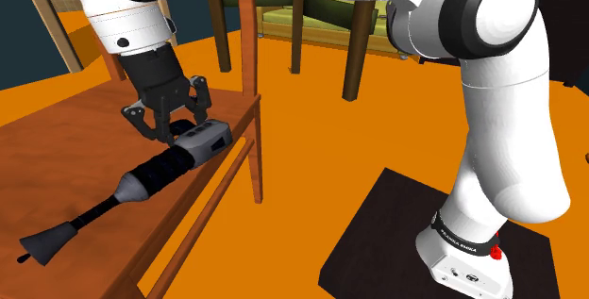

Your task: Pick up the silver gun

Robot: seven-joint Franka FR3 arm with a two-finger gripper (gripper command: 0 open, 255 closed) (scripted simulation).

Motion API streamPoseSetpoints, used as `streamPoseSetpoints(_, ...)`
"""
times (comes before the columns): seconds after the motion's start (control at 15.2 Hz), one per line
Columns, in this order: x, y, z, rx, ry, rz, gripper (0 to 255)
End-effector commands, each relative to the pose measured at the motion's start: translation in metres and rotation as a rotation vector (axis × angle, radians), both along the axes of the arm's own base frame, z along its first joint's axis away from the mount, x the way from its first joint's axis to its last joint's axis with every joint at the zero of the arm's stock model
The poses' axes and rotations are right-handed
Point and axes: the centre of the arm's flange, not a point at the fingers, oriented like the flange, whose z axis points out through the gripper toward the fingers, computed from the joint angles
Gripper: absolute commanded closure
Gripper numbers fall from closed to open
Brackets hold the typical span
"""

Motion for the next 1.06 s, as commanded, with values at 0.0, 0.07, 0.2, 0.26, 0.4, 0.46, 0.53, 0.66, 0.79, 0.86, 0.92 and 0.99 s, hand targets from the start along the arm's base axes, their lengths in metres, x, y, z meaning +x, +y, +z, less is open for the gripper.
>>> streamPoseSetpoints(0.0, 0.0, 0.0, 0.008, 0.0, 0.0, 0.0, 255)
streamPoseSetpoints(0.07, 0.0, 0.0, 0.013, 0.0, 0.0, 0.0, 255)
streamPoseSetpoints(0.2, 0.0, 0.0, 0.023, 0.0, 0.0, 0.0, 255)
streamPoseSetpoints(0.26, 0.0, 0.0, 0.029, 0.0, 0.0, 0.0, 255)
streamPoseSetpoints(0.4, 0.0, 0.0, 0.039, 0.0, 0.0, 0.0, 255)
streamPoseSetpoints(0.46, 0.0, 0.0, 0.045, 0.0, 0.0, 0.0, 255)
streamPoseSetpoints(0.53, 0.0, 0.0, 0.05, 0.0, 0.0, 0.0, 255)
streamPoseSetpoints(0.66, 0.0, 0.0, 0.06, 0.0, 0.0, 0.0, 255)
streamPoseSetpoints(0.79, 0.0, 0.0, 0.071, 0.0, 0.0, 0.0, 255)
streamPoseSetpoints(0.86, 0.0, 0.0, 0.076, 0.0, 0.0, 0.0, 255)
streamPoseSetpoints(0.92, 0.0, 0.0, 0.077, 0.0, 0.0, 0.0, 255)
streamPoseSetpoints(0.99, 0.0, 0.0, 0.077, 0.0, 0.0, 0.0, 255)
